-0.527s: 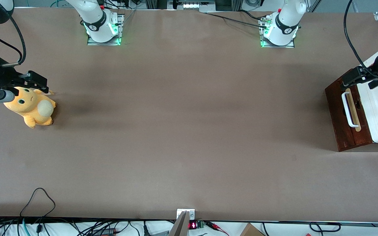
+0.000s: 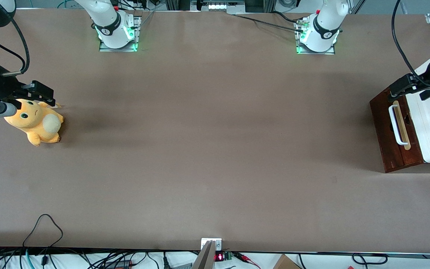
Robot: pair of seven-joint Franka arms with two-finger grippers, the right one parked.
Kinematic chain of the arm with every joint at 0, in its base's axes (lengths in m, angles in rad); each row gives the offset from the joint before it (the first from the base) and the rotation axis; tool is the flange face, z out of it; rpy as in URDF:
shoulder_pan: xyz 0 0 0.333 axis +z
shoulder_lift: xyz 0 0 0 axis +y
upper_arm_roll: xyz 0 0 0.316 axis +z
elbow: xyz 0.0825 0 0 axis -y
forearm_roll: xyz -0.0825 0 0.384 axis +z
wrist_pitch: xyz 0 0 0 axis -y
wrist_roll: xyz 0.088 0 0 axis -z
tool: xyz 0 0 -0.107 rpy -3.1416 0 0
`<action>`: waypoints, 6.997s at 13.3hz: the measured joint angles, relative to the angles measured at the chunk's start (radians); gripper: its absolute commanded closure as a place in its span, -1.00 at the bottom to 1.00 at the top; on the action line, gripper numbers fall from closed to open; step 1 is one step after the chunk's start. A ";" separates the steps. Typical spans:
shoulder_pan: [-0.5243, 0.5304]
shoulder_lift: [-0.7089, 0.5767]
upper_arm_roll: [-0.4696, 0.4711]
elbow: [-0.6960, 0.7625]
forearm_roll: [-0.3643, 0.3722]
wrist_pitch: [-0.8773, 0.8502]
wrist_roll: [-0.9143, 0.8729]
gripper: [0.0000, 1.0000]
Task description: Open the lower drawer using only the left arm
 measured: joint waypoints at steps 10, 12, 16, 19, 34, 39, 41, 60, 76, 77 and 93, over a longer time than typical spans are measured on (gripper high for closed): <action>0.017 0.013 0.013 0.002 0.018 -0.036 -0.001 -1.00; 0.017 0.018 0.011 0.002 0.039 -0.039 -0.001 -1.00; 0.016 0.036 0.006 0.002 0.088 -0.044 -0.001 -1.00; 0.017 0.042 0.006 0.002 0.110 -0.057 -0.001 -1.00; 0.013 0.135 -0.185 -0.288 0.659 -0.069 -0.337 -1.00; -0.007 0.284 -0.207 -0.335 0.866 -0.115 -0.445 -1.00; -0.024 0.332 -0.208 -0.351 0.956 -0.158 -0.463 -1.00; -0.085 0.603 -0.206 -0.368 1.318 -0.308 -0.773 -1.00; -0.023 0.672 -0.204 -0.369 1.357 -0.320 -0.814 -1.00; -0.021 0.672 -0.204 -0.368 1.357 -0.312 -0.809 -1.00; 0.000 0.672 -0.206 -0.368 1.357 -0.303 -0.791 -0.78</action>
